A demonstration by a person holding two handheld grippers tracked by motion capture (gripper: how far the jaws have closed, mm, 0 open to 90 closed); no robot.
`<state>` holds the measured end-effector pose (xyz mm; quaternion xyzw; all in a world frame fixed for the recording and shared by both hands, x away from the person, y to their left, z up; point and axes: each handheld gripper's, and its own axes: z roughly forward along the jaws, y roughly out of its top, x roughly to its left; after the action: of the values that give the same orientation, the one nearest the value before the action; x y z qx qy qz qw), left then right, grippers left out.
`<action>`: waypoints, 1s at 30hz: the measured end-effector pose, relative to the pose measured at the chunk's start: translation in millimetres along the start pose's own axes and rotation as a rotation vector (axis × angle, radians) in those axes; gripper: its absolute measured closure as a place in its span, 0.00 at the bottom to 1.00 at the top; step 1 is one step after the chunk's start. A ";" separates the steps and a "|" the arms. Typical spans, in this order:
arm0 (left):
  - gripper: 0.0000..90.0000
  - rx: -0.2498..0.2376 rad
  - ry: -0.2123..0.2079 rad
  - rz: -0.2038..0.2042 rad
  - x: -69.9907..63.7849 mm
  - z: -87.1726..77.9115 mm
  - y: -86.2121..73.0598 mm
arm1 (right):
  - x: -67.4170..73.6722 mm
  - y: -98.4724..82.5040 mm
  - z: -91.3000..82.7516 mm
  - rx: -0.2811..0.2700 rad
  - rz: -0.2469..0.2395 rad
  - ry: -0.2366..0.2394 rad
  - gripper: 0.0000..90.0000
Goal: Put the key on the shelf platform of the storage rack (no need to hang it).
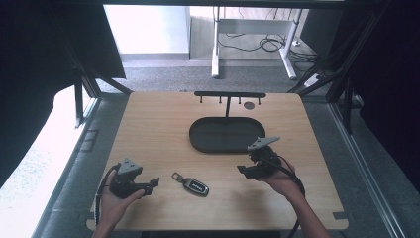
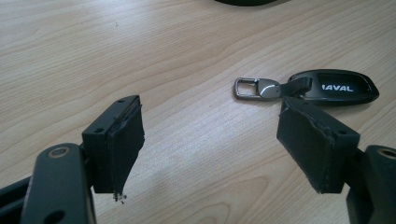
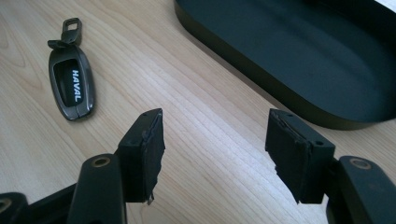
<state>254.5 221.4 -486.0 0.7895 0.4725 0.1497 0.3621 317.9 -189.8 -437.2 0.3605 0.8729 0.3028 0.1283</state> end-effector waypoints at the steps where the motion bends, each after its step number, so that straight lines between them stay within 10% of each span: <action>1: 0.26 0.000 0.000 0.000 0.0 0.0 0.0 | 0.0 0.0 0.0 0.000 0.000 0.000 0.42; 30: 0.26 -0.011 0.001 -0.002 1.2 -3.5 0.8 | 31.8 25.1 24.7 0.065 -0.098 0.058 0.43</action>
<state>253.6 223.6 -483.1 0.7869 0.4726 0.1526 0.3663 320.2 -142.6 -441.2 0.3121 0.9023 0.2780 0.1058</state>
